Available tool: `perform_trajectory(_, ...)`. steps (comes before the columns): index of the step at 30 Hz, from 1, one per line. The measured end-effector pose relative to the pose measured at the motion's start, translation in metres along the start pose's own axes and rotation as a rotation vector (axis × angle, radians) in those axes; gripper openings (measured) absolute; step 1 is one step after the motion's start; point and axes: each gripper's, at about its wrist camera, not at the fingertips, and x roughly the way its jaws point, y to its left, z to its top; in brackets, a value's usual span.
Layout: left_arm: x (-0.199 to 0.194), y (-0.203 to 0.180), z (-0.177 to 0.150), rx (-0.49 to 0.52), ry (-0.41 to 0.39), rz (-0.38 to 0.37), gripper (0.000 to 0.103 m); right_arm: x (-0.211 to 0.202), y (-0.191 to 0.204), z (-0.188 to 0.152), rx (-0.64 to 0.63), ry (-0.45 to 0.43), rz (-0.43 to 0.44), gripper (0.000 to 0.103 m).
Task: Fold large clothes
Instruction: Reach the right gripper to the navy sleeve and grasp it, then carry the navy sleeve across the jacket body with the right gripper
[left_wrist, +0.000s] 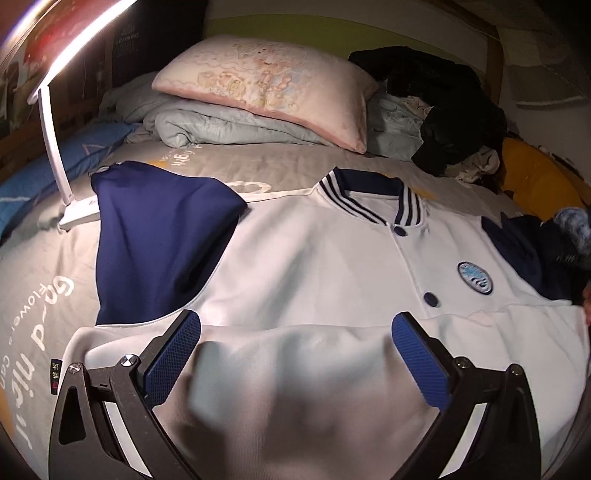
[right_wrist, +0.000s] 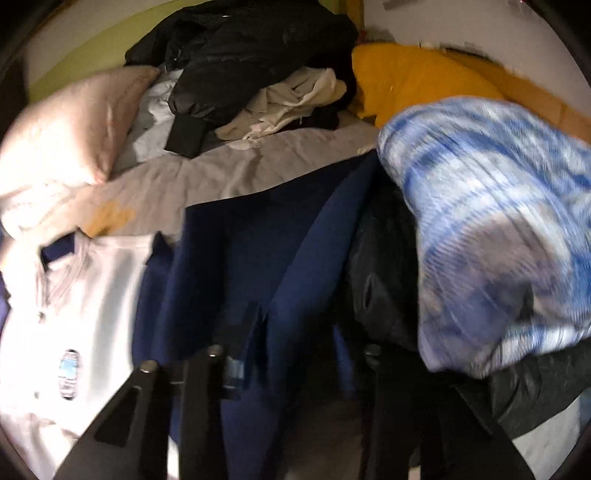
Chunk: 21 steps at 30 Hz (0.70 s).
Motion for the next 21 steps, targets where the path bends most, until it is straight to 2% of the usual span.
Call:
perform_trajectory(1, -0.004, -0.001, 0.002, 0.002, -0.014, -0.007, 0.103, 0.002, 0.0, -0.002, 0.001, 0.008, -0.005, 0.011)
perform_trajectory(2, -0.009, -0.003, 0.003, 0.011, -0.031, -0.006, 0.103, 0.001, -0.002, -0.003, 0.019, 0.006, 0.008, 0.007)
perform_trajectory(4, -0.02, -0.009, 0.006, 0.044, -0.075, 0.001, 0.103, -0.013, -0.006, -0.003, 0.047, -0.061, 0.04, 0.005)
perform_trajectory(7, -0.038, -0.017, 0.008, 0.084, -0.126, -0.017, 0.103, -0.037, -0.002, 0.001, 0.026, -0.145, 0.085, 0.005)
perform_trajectory(8, -0.042, -0.018, 0.009, 0.087, -0.134, -0.027, 0.103, -0.046, -0.002, 0.002, 0.021, -0.171, 0.124, 0.005)
perform_trajectory(12, -0.052, -0.023, 0.01, 0.093, -0.147, -0.063, 0.103, -0.061, 0.009, -0.001, -0.025, -0.193, 0.239, 0.005)
perform_trajectory(16, -0.052, -0.025, 0.01, 0.107, -0.149, -0.058, 0.103, -0.064, 0.04, -0.017, -0.166, -0.108, 0.389, 0.005)
perform_trajectory(17, -0.052, -0.024, 0.01, 0.103, -0.148, -0.057, 0.103, -0.062, 0.05, -0.024, -0.199, -0.056, 0.437, 0.005)
perform_trajectory(19, -0.05, -0.023, 0.01, 0.092, -0.139, -0.064, 0.103, -0.054, 0.067, -0.036, -0.241, 0.045, 0.487, 0.005)
perform_trajectory(21, -0.048, -0.021, 0.01, 0.087, -0.132, -0.068, 0.103, -0.051, 0.072, -0.041, -0.236, 0.083, 0.513, 0.008)
